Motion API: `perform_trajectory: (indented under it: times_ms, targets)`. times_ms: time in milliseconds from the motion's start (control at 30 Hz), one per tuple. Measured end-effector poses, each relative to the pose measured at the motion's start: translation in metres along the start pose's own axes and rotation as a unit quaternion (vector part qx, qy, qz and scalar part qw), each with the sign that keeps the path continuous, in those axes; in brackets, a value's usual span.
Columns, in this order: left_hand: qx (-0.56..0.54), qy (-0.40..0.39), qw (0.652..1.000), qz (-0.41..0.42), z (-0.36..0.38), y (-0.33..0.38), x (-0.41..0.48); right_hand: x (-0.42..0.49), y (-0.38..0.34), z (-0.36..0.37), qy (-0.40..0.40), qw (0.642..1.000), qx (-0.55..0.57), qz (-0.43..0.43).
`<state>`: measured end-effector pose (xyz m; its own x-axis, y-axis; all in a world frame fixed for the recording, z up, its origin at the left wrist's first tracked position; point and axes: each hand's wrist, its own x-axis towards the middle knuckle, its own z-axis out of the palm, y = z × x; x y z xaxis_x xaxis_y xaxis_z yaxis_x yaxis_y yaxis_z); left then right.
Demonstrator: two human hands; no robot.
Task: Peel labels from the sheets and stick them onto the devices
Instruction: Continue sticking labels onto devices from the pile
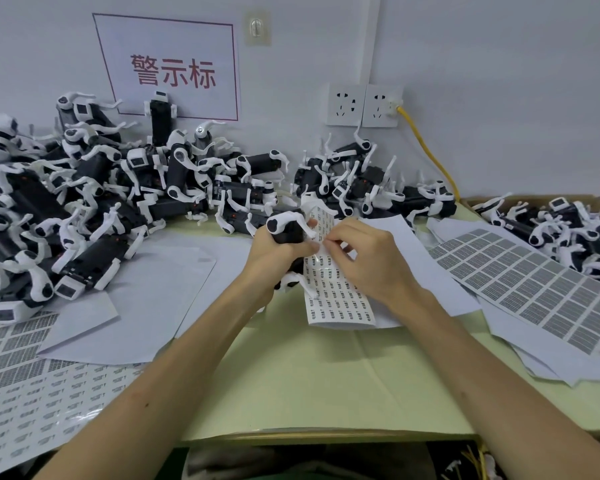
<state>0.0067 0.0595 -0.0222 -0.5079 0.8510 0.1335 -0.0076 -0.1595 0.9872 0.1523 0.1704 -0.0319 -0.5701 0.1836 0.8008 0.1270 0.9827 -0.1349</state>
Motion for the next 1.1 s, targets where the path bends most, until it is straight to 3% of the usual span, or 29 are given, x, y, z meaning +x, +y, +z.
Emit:
perform_trajectory:
  times_ms: [400, 800, 967, 1100]
  targets:
    - [0.009, 0.002, 1.000, 0.027, 0.0013, -0.0021, 0.0031, 0.0015, 0.0067, 0.0042, 0.056, 0.977, 0.133, 0.154]
    - [-0.039, -0.003, 0.993, 0.110, 0.0012, -0.0041, 0.0065, 0.0047, -0.0017, 0.0056, 0.062, 0.974, 0.128, 0.176]
    - [-0.048, 0.035, 0.998, 0.028, 0.0001, -0.0014, 0.0042, 0.0036, -0.0012, 0.0058, 0.090, 0.983, 0.056, 0.150]
    - [-0.078, 0.012, 0.997, -0.019, 0.0003, 0.0004, 0.0015, 0.0018, -0.0024, 0.0063, 0.078, 0.986, 0.084, 0.121]
